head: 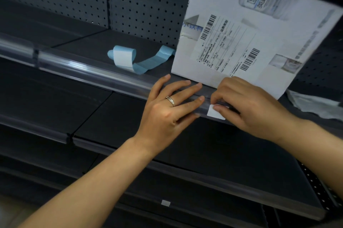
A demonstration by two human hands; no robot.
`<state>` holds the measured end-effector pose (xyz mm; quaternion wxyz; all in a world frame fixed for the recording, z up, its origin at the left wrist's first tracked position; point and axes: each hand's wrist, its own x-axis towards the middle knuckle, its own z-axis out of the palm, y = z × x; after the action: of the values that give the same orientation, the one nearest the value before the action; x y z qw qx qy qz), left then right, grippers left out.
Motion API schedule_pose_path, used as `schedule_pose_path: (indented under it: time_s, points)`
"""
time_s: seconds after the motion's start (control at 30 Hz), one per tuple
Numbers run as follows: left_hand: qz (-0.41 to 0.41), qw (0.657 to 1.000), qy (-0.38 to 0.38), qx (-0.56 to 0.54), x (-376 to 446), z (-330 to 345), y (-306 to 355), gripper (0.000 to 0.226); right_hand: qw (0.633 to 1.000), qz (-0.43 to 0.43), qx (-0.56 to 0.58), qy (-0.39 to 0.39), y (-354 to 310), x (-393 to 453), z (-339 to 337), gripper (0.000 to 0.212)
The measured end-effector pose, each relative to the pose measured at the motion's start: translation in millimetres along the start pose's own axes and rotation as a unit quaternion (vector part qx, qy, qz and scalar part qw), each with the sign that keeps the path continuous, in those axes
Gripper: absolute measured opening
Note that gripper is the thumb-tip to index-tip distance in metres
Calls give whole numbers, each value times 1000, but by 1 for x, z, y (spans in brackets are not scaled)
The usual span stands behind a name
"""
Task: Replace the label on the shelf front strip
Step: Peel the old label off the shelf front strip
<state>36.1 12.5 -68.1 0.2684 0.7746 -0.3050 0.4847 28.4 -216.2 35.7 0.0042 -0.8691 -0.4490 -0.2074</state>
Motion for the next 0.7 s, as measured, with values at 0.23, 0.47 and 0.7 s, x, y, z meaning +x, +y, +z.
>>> schedule_pose_path:
  time_s: [0.23,0.47,0.7]
  points:
    - [-5,1000,-5,-1,-1,0,0,35,995,-19,-95,25,-8,2,3,20]
    - [-7,1000,-5,3,-1,-1,1,35,994,-20,-102,33,-6,2,10,24]
    - [-8,1000,-13,5,0,-3,2,35,998,-4,-58,24,-5,-2,8,19]
